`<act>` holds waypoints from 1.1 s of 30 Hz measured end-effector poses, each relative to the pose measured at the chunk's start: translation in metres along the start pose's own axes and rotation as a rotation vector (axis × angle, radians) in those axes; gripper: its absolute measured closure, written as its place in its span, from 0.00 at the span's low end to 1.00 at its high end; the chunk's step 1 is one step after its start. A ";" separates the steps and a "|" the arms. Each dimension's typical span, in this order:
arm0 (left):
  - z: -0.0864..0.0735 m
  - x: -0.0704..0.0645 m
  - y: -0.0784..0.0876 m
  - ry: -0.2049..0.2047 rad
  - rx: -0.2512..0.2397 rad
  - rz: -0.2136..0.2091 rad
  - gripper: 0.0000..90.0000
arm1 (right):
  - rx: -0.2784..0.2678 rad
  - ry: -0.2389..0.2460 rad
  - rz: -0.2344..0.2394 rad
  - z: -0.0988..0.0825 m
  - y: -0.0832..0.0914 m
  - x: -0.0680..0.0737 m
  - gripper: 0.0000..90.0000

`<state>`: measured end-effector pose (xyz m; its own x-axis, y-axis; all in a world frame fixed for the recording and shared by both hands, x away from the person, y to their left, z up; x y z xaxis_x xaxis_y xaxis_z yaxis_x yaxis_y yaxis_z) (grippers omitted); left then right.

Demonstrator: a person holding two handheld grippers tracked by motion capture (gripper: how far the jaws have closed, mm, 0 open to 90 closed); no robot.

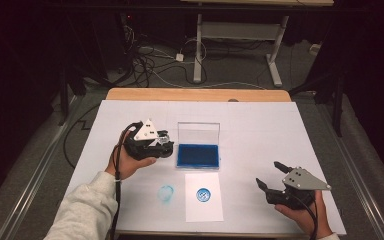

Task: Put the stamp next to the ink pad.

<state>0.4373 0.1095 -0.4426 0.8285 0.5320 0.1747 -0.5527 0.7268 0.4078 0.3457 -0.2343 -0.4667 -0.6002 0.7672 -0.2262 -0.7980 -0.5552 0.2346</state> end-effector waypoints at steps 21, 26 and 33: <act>-0.031 0.017 -0.031 0.060 0.084 0.037 0.60 | 0.022 0.004 0.017 -0.005 -0.003 0.003 0.27; -0.041 0.015 -0.037 0.056 0.120 0.043 0.60 | 0.024 0.006 0.017 -0.006 -0.004 0.004 0.27; -0.046 0.011 -0.042 0.067 0.122 0.033 0.60 | 0.028 0.007 0.018 -0.007 -0.004 0.004 0.27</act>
Point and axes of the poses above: each handheld gripper's, and its own axes: y roughly backward along the jaws, z roughly out of its top, x roughly to its left, the point moved 8 cm from there along -y, roughly forward along the jaws, and after that the axes turned 14 degrees about -x, right-handed, at the moved point
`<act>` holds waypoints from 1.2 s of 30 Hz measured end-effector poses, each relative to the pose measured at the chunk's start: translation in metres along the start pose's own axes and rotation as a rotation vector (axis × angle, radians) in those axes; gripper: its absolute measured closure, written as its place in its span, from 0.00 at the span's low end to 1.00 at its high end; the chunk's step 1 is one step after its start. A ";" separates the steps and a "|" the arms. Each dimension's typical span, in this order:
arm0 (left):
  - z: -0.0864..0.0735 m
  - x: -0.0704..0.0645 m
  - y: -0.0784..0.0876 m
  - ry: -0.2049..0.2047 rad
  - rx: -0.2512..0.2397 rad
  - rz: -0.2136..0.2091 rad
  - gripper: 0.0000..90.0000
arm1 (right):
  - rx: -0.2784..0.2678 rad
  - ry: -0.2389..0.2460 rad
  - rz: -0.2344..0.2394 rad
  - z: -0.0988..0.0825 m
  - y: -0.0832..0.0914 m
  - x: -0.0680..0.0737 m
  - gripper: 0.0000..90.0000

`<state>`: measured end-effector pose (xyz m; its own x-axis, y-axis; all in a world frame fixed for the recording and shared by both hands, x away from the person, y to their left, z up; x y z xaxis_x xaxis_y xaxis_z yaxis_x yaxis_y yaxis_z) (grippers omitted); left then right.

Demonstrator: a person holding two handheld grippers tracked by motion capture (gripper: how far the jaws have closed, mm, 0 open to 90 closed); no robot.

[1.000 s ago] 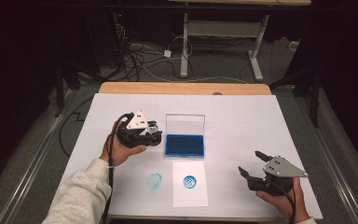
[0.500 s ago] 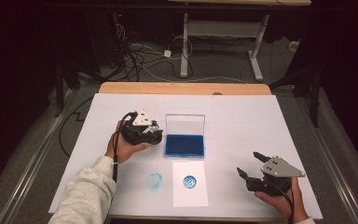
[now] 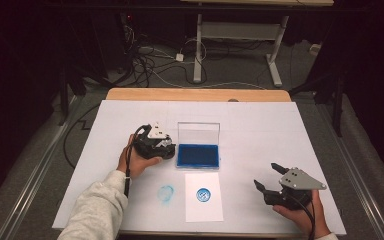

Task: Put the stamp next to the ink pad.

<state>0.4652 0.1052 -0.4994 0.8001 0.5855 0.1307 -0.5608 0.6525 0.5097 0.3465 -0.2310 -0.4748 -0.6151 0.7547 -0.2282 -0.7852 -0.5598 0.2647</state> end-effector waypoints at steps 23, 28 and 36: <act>-0.011 -0.003 -0.007 -0.001 0.002 0.022 0.57 | 0.011 0.005 0.009 -0.002 -0.003 0.003 0.27; -0.008 -0.005 -0.006 -0.006 -0.011 0.022 0.53 | 0.013 0.004 0.016 -0.003 -0.003 0.004 0.27; 0.000 -0.003 0.000 0.026 -0.063 0.061 0.33 | 0.006 0.004 0.024 -0.002 -0.003 0.005 0.27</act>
Point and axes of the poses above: each handheld gripper's, and its own axes: y roughly backward along the jaws, z roughly out of its top, x roughly to its left, the point moved 8 cm from there along -y, roughly forward along the jaws, and after that the axes turned 14 degrees about -x, right-handed, at the moved point
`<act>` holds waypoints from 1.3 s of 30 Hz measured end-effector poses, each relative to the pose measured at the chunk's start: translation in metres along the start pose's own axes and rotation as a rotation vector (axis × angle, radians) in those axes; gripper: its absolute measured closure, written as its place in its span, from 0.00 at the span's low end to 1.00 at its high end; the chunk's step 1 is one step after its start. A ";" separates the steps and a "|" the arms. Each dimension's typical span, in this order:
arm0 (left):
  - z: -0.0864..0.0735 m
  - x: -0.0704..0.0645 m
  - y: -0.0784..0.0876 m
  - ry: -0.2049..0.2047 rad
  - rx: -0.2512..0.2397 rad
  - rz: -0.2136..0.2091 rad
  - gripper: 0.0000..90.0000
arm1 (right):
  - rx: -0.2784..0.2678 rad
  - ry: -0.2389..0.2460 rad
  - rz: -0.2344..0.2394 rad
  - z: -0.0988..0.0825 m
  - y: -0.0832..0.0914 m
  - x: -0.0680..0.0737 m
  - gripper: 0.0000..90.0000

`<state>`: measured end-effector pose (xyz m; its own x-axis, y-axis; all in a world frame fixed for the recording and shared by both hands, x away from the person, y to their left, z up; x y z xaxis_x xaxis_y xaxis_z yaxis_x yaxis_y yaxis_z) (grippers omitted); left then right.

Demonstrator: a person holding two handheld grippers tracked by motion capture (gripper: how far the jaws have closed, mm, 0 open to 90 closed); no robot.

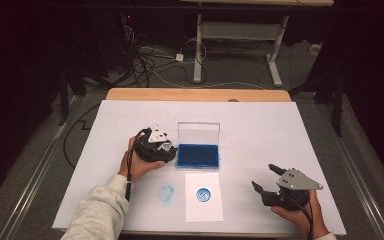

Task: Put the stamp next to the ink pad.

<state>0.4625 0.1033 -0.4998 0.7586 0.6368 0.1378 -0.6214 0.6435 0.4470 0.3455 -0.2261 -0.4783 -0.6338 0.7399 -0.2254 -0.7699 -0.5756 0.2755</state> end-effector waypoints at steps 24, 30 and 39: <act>0.036 -0.009 0.032 -0.090 -0.155 0.048 0.18 | -0.015 0.017 -0.007 0.003 0.001 0.003 0.27; 0.045 -0.017 0.042 -0.111 -0.187 0.033 0.18 | -0.013 0.025 -0.013 0.003 0.000 0.003 0.27; 0.054 -0.032 0.056 -0.132 -0.234 -0.007 0.18 | -0.014 0.032 -0.021 0.004 0.000 0.002 0.27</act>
Point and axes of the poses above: each handheld gripper's, and its own axes: y roughly backward along the jaws, z roughly out of its top, x roughly to its left, the point moved 8 cm from there along -y, roughly forward along the jaws, and after that the axes turned 14 degrees about -x, right-handed, at the moved point
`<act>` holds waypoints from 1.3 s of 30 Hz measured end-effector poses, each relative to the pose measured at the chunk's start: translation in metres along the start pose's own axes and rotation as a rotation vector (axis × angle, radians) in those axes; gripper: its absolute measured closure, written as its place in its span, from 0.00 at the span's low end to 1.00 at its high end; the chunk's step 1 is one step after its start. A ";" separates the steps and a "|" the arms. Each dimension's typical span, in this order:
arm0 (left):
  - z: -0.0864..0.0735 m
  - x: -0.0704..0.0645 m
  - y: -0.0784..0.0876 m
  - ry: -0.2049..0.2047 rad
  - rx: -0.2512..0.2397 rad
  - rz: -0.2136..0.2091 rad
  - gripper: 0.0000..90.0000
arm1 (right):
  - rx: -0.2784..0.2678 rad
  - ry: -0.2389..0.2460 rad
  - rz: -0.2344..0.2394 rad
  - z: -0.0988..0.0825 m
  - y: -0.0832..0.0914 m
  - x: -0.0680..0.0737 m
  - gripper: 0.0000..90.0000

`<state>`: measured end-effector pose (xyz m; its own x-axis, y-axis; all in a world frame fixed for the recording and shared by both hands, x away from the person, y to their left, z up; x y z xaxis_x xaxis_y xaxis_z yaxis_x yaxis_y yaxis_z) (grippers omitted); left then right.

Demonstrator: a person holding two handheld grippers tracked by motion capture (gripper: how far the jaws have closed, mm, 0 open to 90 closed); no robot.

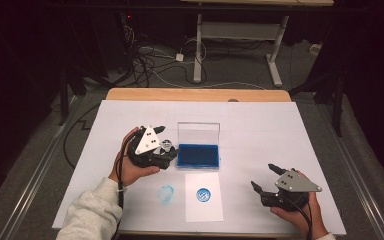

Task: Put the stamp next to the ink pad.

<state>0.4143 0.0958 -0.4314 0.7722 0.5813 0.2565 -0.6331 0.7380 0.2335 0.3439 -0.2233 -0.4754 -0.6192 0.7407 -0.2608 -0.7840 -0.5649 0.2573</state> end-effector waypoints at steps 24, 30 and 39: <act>0.010 -0.023 0.029 -0.077 -0.069 0.005 0.18 | -0.014 0.002 -0.003 0.004 0.002 0.001 0.27; 0.006 -0.027 0.034 -0.097 -0.071 0.024 0.18 | -0.016 0.002 -0.003 0.005 0.002 0.001 0.27; -0.003 -0.033 0.040 -0.124 -0.080 0.046 0.18 | -0.020 0.008 -0.001 0.005 0.002 0.002 0.27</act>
<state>0.3635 0.1075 -0.4333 0.7270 0.5721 0.3798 -0.6574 0.7395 0.1445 0.3415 -0.2206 -0.4706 -0.6189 0.7383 -0.2682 -0.7852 -0.5714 0.2388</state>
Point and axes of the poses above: each handheld gripper's, and its own axes: y roughly backward along the jaws, z roughly out of its top, x roughly to its left, the point moved 8 cm from there along -y, roughly forward along the jaws, and after that the axes turned 14 degrees about -x, right-handed, at the moved point
